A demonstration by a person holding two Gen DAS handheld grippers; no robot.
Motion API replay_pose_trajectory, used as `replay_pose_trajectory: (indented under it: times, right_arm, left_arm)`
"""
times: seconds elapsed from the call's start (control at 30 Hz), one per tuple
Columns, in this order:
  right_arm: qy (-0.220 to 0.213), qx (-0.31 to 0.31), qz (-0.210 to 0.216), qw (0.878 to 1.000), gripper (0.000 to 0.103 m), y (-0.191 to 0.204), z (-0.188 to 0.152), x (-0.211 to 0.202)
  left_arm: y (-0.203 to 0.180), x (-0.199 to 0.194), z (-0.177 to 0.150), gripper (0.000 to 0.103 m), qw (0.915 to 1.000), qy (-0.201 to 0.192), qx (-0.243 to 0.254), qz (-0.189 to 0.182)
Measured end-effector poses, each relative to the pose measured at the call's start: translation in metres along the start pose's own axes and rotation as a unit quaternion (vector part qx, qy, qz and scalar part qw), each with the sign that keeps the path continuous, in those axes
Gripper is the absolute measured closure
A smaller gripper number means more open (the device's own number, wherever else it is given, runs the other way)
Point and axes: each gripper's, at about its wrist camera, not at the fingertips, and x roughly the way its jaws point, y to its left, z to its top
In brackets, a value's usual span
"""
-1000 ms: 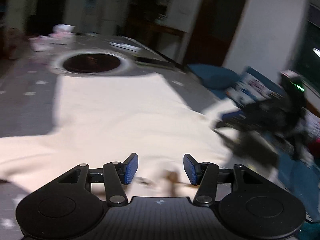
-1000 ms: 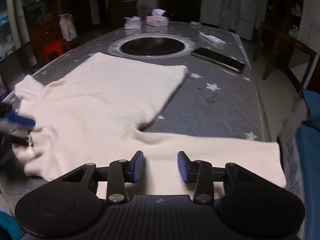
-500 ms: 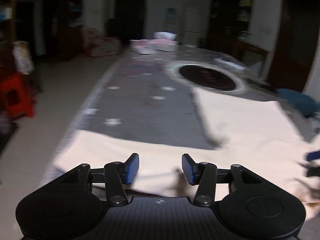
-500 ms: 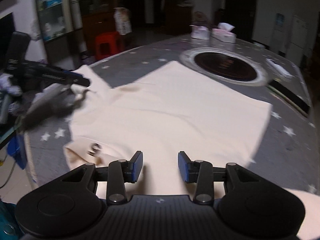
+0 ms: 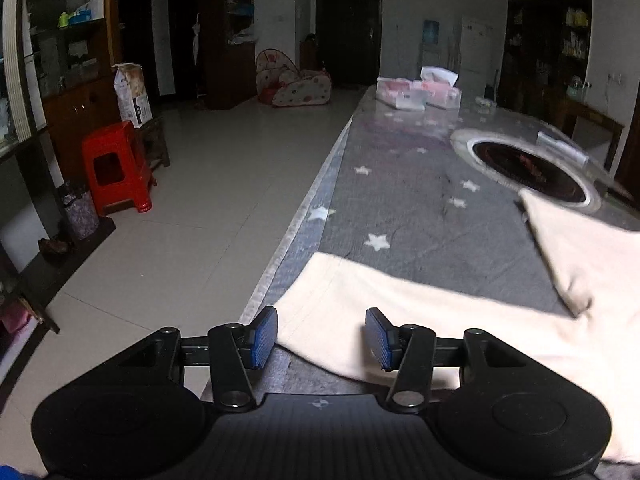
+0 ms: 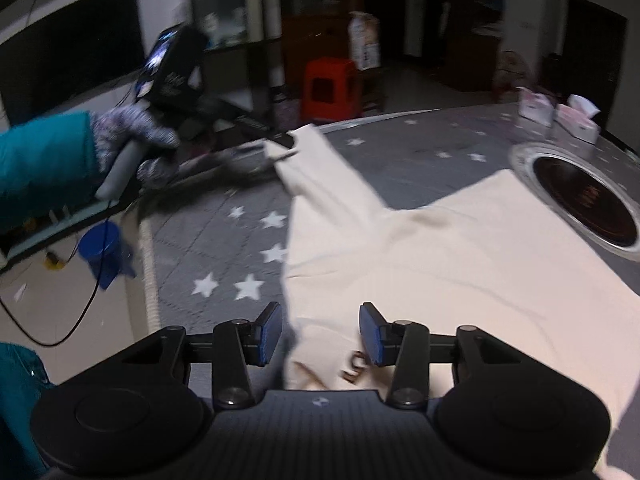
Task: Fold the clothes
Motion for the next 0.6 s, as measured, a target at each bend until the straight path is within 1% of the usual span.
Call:
replay_pose_trajectory:
  times: [0.07, 0.1, 0.17, 0.2, 0.23, 0.27, 0.3, 0.33, 0.37, 0.5, 0.57, 0.6]
  right_arm:
    - [0.008, -0.013, 0.001, 1.000, 0.064, 0.007, 0.000, 0.008]
    - [0.012, -0.018, 0.000, 1.000, 0.066, 0.010, -0.001, 0.012]
    - [0.021, -0.021, -0.008, 1.000, 0.071, 0.012, -0.002, 0.017]
    - [0.025, -0.020, -0.012, 0.999, 0.077, 0.012, -0.003, 0.019]
    - [0.027, -0.018, -0.014, 0.999, 0.081, 0.012, -0.004, 0.020]
    - [0.027, -0.018, -0.017, 0.999, 0.084, 0.012, -0.005, 0.020]
    - [0.027, -0.020, -0.018, 0.999, 0.088, 0.012, -0.006, 0.019]
    - [0.027, -0.021, -0.019, 0.999, 0.091, 0.012, -0.006, 0.018]
    - [0.026, -0.019, -0.018, 0.999, 0.094, 0.012, -0.007, 0.017]
    - [0.030, -0.016, -0.003, 0.999, 0.095, 0.012, -0.010, 0.009]
    - [0.033, -0.024, 0.000, 0.999, 0.095, 0.015, -0.013, 0.006]
    - [0.034, -0.029, 0.000, 0.999, 0.095, 0.016, -0.015, 0.006]
  left_arm:
    - [0.002, 0.004, -0.001, 0.053, 1.0000, 0.004, -0.001, -0.001]
    - [0.003, 0.005, -0.001, 0.056, 1.0000, 0.005, -0.004, -0.002]
    - [0.004, 0.006, -0.001, 0.071, 1.0000, 0.002, -0.006, -0.005]
    - [0.005, 0.006, 0.000, 0.078, 1.0000, 0.001, -0.004, -0.006]
    - [0.005, 0.006, 0.000, 0.089, 1.0000, 0.000, -0.002, -0.007]
    - [0.004, 0.006, 0.000, 0.095, 1.0000, -0.001, 0.001, -0.006]
    - [0.003, 0.005, 0.000, 0.097, 1.0000, -0.002, 0.005, -0.004]
    - [0.002, 0.004, 0.000, 0.100, 0.9999, -0.005, 0.010, 0.001]
    - [0.002, 0.003, 0.000, 0.102, 0.9999, -0.007, 0.011, 0.004]
    - [0.007, -0.005, 0.000, 0.103, 0.9998, -0.016, 0.004, 0.014]
    - [0.010, -0.008, -0.001, 0.103, 0.9997, -0.014, 0.008, 0.021]
    - [0.010, -0.006, -0.002, 0.103, 0.9994, -0.009, 0.014, 0.030]
